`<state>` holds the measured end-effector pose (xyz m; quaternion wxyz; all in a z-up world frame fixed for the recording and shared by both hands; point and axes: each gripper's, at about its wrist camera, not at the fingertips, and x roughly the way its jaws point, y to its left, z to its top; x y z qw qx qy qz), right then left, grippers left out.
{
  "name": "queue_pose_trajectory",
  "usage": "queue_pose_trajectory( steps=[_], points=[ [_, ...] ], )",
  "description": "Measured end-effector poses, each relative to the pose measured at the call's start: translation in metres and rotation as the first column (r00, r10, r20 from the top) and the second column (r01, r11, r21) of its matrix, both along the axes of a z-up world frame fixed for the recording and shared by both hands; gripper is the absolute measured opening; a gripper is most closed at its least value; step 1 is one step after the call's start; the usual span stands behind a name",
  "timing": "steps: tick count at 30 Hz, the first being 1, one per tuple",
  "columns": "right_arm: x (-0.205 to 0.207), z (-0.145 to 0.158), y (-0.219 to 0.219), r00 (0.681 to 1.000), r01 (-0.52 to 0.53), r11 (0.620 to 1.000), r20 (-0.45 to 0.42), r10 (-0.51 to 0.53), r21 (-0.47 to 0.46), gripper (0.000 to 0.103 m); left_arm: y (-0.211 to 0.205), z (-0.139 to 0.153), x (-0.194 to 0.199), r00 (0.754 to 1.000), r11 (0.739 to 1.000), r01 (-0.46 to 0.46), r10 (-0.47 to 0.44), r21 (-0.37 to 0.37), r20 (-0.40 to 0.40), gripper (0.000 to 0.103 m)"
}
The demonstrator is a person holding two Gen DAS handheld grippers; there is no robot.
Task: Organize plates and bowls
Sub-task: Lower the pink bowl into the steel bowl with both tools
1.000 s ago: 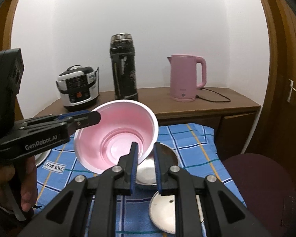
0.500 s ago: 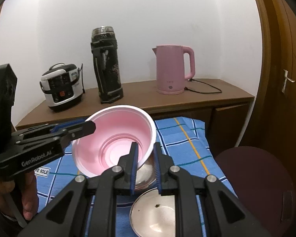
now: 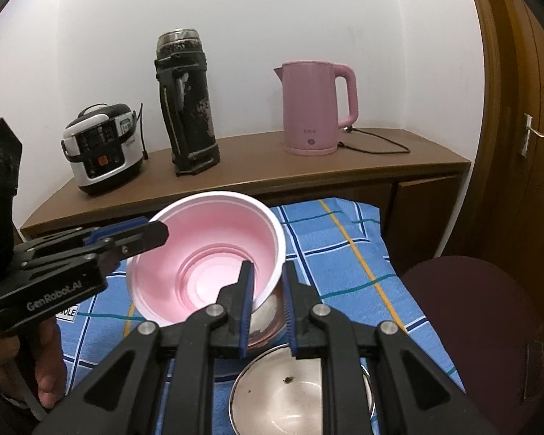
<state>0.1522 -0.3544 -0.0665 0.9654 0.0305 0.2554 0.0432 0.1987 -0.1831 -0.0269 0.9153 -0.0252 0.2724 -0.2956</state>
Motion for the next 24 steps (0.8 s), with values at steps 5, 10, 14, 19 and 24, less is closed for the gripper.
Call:
queue_pose_trajectory(
  steps=[5,10,14,19,24],
  points=[
    [0.0023,-0.002,0.0012,1.0,0.001,1.0,-0.004,-0.001,-0.004,0.015,0.0012,0.0003,-0.0006,1.0,1.0,-0.002,0.002,0.001,0.007,0.025],
    [0.0038,-0.0033,0.0009,1.0,0.005,1.0,-0.005,-0.005,-0.006,0.015,0.0011,-0.0007,0.0,1.0,1.0,-0.002,0.002,0.003,0.004,0.025],
    [0.0051,-0.0034,-0.0002,1.0,0.009,1.0,-0.007,-0.009,-0.009,0.015,0.0004,-0.0017,0.0001,1.0,1.0,0.003,-0.003,0.008,0.004,0.025],
    [0.0077,-0.0041,-0.0007,1.0,0.016,1.0,-0.019,-0.016,-0.011,0.015,-0.0017,-0.005,0.0023,1.0,1.0,0.009,-0.009,0.017,-0.004,0.025],
    [0.0105,-0.0046,0.0005,0.999,0.019,1.0,-0.029,-0.02,-0.016,0.015,-0.0022,-0.0061,0.0036,1.0,1.0,0.014,-0.013,0.02,-0.011,0.025]
  ],
)
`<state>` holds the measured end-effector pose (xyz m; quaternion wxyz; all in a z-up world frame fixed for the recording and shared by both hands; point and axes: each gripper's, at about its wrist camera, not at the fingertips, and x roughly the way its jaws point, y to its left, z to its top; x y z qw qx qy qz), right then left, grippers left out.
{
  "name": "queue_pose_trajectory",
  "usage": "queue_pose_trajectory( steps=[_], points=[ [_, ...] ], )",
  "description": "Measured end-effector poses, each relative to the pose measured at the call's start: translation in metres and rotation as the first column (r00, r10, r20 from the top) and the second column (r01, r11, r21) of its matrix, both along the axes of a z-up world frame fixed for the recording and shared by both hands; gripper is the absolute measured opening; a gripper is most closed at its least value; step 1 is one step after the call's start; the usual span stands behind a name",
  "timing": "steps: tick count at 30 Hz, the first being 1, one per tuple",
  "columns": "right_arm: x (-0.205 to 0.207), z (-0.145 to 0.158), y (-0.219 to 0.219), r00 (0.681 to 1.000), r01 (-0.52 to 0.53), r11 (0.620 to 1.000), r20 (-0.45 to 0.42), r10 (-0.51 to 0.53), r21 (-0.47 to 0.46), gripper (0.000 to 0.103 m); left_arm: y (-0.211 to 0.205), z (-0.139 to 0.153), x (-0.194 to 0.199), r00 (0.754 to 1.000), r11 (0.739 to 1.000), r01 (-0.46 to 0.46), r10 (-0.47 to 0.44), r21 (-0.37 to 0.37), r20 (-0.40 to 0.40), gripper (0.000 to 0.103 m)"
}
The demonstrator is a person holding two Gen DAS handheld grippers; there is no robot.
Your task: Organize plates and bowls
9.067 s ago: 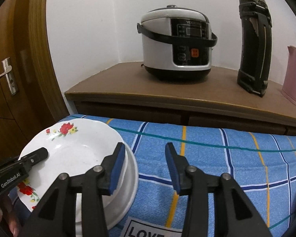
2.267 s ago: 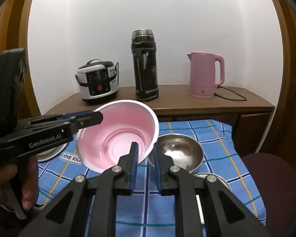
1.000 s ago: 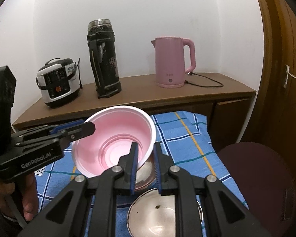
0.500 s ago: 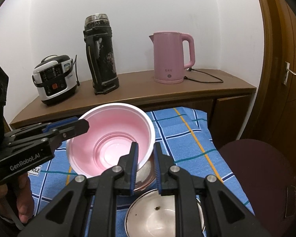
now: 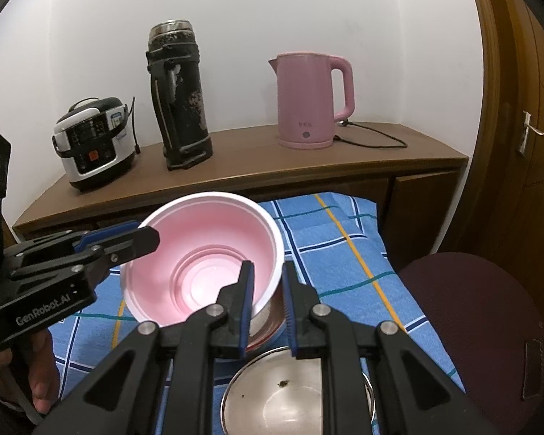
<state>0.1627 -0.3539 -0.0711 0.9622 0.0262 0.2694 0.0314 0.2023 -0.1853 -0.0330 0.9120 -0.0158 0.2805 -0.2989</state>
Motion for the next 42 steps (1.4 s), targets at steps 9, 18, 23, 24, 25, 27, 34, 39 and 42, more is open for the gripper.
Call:
queue_pose_trajectory(
  steps=[9,18,23,24,25,27,34,39,42],
  points=[
    [0.005,0.001,-0.001,1.0,0.007,1.0,-0.01,-0.007,-0.013,0.016,-0.001,-0.002,0.003,1.0,1.0,0.014,-0.014,0.002,-0.022,0.025],
    [0.014,-0.003,-0.001,0.999,0.007,1.0,-0.048,-0.009,-0.025,0.016,-0.001,-0.007,0.004,0.999,1.0,0.026,-0.026,0.004,-0.035,0.025],
    [0.019,-0.004,0.001,0.998,0.004,0.999,-0.064,-0.006,-0.033,0.016,0.0,-0.011,0.007,0.999,1.0,0.025,-0.024,0.013,-0.045,0.025],
    [0.02,-0.005,0.001,0.998,0.003,0.999,-0.068,-0.005,-0.036,0.016,0.0,-0.011,0.008,0.999,1.0,0.024,-0.024,0.014,-0.048,0.025],
    [0.021,-0.006,0.001,0.997,0.001,0.999,-0.071,-0.004,-0.037,0.016,0.001,-0.011,0.008,0.998,1.0,0.025,-0.024,0.015,-0.05,0.025],
    [0.024,-0.008,0.002,0.996,-0.001,0.999,-0.085,-0.003,-0.042,0.016,0.0,-0.012,0.009,0.998,0.999,0.026,-0.025,0.02,-0.053,0.025],
    [0.029,-0.013,0.002,0.994,-0.007,0.999,-0.106,0.002,-0.05,0.016,-0.003,-0.02,0.015,0.997,0.998,0.028,-0.024,0.047,-0.079,0.025],
    [0.03,-0.017,0.001,0.993,-0.011,0.998,-0.12,0.004,-0.058,0.016,-0.003,-0.02,0.015,0.997,0.998,0.028,-0.024,0.051,-0.078,0.025],
    [0.032,-0.019,0.002,0.991,-0.011,0.998,-0.131,0.003,-0.063,0.016,-0.002,-0.021,0.015,0.996,0.998,0.031,-0.027,0.049,-0.079,0.025]
  ],
)
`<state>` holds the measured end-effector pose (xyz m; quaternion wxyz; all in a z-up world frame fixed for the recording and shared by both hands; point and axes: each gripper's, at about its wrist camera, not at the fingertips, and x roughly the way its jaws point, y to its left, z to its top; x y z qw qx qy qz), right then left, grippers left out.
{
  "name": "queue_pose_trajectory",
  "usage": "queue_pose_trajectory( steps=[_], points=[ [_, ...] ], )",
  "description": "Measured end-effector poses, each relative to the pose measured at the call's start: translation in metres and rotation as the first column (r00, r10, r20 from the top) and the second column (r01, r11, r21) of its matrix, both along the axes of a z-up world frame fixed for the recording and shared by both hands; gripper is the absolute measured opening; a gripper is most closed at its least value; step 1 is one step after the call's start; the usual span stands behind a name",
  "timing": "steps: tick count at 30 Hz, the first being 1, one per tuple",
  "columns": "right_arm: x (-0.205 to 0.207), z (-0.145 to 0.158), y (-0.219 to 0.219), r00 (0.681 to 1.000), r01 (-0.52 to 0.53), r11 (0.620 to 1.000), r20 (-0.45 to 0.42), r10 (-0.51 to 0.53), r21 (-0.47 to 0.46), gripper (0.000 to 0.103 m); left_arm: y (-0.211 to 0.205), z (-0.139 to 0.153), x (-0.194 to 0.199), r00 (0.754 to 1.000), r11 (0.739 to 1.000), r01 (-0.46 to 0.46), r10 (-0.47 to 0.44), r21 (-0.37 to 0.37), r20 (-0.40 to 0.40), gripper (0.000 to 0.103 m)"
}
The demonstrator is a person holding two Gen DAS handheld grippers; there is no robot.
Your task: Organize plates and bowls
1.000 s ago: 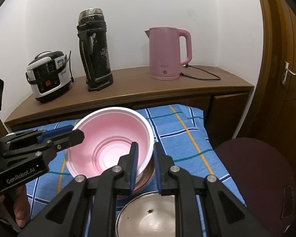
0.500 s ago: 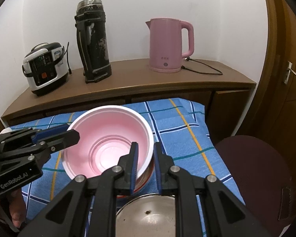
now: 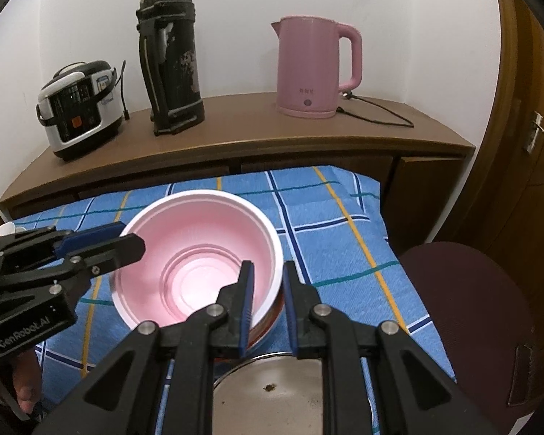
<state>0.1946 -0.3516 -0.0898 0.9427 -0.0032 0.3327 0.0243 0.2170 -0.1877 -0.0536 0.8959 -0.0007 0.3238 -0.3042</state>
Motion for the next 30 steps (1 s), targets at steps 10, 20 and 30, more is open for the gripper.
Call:
queue_pose_trajectory(
  steps=[10,20,30],
  points=[
    [0.001,-0.003,0.0,1.0,0.001,1.0,-0.02,-0.002,-0.008,0.016,0.0,-0.006,0.002,1.0,1.0,0.01,-0.01,0.004,-0.02,0.025],
    [0.001,-0.004,0.0,0.999,0.008,1.0,-0.037,-0.008,-0.021,0.016,-0.004,-0.01,0.004,0.999,1.0,0.018,-0.017,0.021,-0.034,0.025],
    [0.005,-0.009,0.004,0.998,0.004,0.999,-0.057,-0.006,-0.04,0.017,-0.002,-0.016,0.007,0.999,1.0,0.013,-0.012,0.026,-0.048,0.025]
  ],
)
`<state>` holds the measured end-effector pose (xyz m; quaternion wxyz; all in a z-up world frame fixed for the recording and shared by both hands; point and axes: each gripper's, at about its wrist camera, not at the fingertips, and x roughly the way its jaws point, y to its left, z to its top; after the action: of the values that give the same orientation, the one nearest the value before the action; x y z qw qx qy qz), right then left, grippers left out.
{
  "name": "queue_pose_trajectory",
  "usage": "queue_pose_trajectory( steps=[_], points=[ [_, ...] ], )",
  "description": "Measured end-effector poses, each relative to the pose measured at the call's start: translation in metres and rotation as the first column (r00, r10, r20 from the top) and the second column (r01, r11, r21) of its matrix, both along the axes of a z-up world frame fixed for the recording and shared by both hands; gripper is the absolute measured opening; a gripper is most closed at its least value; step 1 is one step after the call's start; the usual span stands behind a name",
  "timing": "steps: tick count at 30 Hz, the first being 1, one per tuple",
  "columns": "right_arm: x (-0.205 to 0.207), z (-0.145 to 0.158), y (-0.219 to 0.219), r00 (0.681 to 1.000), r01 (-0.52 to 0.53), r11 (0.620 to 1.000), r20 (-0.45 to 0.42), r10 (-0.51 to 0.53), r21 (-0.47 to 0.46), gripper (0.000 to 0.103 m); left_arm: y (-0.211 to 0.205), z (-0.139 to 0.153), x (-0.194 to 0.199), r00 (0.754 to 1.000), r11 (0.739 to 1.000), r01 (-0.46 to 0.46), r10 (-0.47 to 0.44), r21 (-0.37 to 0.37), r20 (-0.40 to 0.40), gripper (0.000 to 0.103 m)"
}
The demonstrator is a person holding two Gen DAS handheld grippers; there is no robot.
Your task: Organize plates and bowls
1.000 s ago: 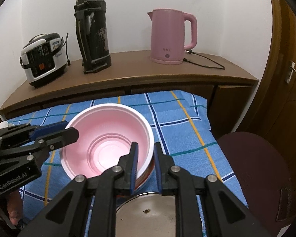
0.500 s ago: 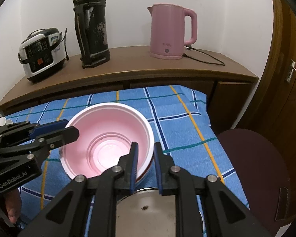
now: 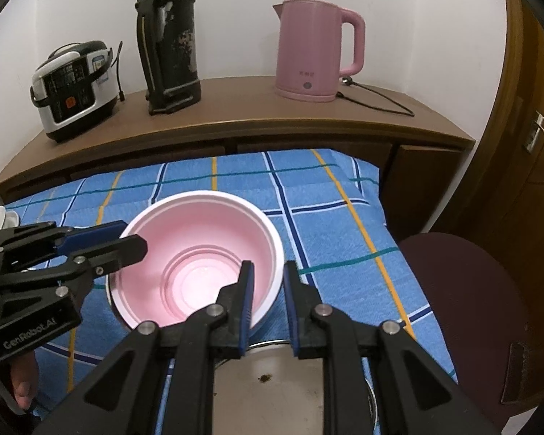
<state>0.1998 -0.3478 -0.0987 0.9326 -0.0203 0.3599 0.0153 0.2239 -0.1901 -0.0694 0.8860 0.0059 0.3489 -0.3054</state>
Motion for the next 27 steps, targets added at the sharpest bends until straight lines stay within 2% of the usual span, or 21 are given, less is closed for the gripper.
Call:
queue_pose_trajectory(
  steps=[15,23,27],
  points=[
    [0.01,-0.002,0.015,1.0,-0.017,0.999,-0.011,0.017,-0.04,0.018,0.01,0.001,0.004,1.0,1.0,-0.024,0.024,-0.011,-0.013,0.025],
    [0.016,-0.003,0.02,0.999,-0.035,0.998,-0.015,0.034,-0.058,0.023,0.015,0.002,0.006,0.999,0.999,-0.035,0.035,-0.013,-0.016,0.025],
    [0.014,-0.003,0.019,0.999,-0.043,0.998,-0.017,0.042,-0.053,0.022,0.012,0.002,0.003,0.999,0.999,-0.038,0.038,0.018,0.013,0.025]
  ],
)
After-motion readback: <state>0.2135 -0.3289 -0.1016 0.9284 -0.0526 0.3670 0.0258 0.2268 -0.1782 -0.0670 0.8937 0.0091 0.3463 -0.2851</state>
